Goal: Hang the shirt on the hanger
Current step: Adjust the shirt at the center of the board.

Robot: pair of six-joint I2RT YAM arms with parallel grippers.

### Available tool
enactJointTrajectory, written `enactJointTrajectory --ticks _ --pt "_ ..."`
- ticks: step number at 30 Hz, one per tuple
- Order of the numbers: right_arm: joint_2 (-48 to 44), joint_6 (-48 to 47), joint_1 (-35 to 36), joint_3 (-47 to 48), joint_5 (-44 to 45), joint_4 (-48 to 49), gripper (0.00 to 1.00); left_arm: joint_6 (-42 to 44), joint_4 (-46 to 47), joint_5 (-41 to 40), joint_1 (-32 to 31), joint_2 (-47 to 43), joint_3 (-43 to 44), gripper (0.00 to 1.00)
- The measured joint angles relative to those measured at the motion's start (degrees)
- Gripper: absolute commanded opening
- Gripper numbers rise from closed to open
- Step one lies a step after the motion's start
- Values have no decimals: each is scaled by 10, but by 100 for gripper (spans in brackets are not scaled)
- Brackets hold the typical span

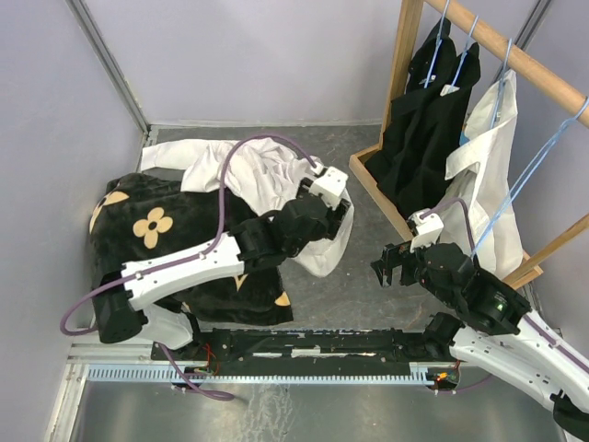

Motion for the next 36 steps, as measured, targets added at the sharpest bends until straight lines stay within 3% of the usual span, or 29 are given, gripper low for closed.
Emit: enactJointTrajectory --ticks 9,17,23,36 --pt "66 0 0 0 1 3 99 -36 -40 -90 23 -153 -50 75" --pt "207 8 0 6 -17 20 99 -116 -122 -67 148 -247 -132 75" --pt "231 35 0 9 -27 45 99 -141 -158 -33 183 -225 -153 79" --pt "188 48 0 2 -89 56 99 -143 -97 -9 364 -99 -138 83"
